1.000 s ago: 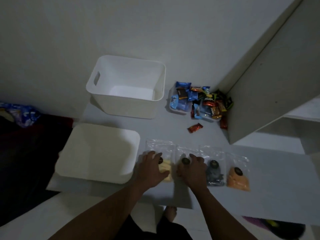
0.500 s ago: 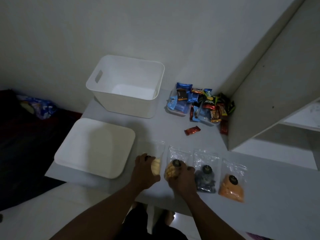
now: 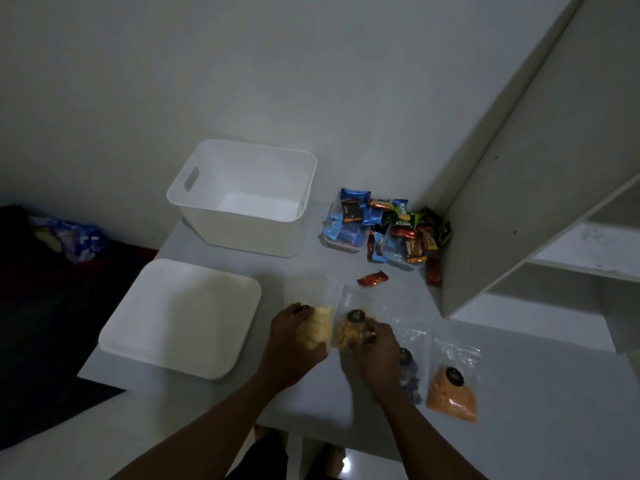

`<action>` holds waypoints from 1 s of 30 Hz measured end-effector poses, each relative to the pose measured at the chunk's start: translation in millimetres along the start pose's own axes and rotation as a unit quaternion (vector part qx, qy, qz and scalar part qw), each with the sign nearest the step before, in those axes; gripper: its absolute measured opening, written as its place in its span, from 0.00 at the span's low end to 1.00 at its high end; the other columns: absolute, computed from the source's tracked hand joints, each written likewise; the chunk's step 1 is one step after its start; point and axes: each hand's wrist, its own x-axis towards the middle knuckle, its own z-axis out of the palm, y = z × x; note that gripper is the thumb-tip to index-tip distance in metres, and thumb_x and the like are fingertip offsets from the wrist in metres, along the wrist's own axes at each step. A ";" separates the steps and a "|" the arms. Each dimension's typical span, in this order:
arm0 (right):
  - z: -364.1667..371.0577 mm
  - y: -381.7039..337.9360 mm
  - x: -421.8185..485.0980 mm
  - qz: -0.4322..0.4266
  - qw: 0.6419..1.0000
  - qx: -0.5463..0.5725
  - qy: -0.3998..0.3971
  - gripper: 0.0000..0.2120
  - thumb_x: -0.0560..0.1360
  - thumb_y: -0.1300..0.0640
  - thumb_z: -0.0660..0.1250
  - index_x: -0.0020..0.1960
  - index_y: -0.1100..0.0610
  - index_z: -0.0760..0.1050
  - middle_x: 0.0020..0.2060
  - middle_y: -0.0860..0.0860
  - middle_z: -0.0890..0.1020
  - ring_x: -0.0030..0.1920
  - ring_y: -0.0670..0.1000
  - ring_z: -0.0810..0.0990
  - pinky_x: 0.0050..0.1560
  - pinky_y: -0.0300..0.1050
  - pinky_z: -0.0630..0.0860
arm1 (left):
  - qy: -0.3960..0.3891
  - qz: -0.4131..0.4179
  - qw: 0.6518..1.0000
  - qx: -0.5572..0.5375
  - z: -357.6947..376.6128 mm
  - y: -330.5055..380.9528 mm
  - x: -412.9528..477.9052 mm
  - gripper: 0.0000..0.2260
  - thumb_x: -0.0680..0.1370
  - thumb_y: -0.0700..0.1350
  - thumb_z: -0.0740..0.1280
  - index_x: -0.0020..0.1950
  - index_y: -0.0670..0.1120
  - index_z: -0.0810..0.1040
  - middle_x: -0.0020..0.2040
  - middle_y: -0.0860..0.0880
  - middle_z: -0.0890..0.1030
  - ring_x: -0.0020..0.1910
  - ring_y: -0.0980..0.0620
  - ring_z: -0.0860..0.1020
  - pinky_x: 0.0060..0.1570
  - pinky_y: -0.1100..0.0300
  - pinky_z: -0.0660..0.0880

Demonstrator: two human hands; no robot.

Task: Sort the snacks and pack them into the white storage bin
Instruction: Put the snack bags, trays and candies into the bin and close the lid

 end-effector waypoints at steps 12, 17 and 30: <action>-53.6 -172.0 63.0 -0.188 0.952 0.218 0.100 0.24 0.68 0.64 0.77 0.63 0.56 0.78 0.55 0.42 0.79 0.54 0.39 0.78 0.48 0.35 0.78 | 0.144 -0.053 0.932 -0.329 -70.3 69.6 104.2 0.30 0.67 0.46 0.65 0.70 0.45 0.70 0.63 0.50 0.78 0.58 0.58 0.78 0.50 0.67 0.77; -43.8 -235.5 90.7 -0.245 0.937 0.216 0.124 0.13 0.76 0.56 0.72 0.59 0.55 0.80 0.52 0.49 0.82 0.50 0.43 0.81 0.48 0.38 0.79 | 0.143 -0.108 0.841 -0.510 -107.3 71.8 167.0 0.26 0.69 0.50 0.65 0.65 0.41 0.76 0.60 0.42 0.80 0.59 0.48 0.79 0.53 0.54 0.77; 40.6 -337.4 160.0 -0.233 0.943 0.163 0.172 0.07 0.76 0.59 0.71 0.54 0.56 0.83 0.45 0.45 0.82 0.42 0.40 0.81 0.39 0.30 0.77 | 0.102 -0.202 0.838 -0.497 -169.5 2.2 294.8 0.17 0.72 0.42 0.73 0.61 0.46 0.79 0.55 0.44 0.83 0.52 0.45 0.82 0.46 0.50 0.80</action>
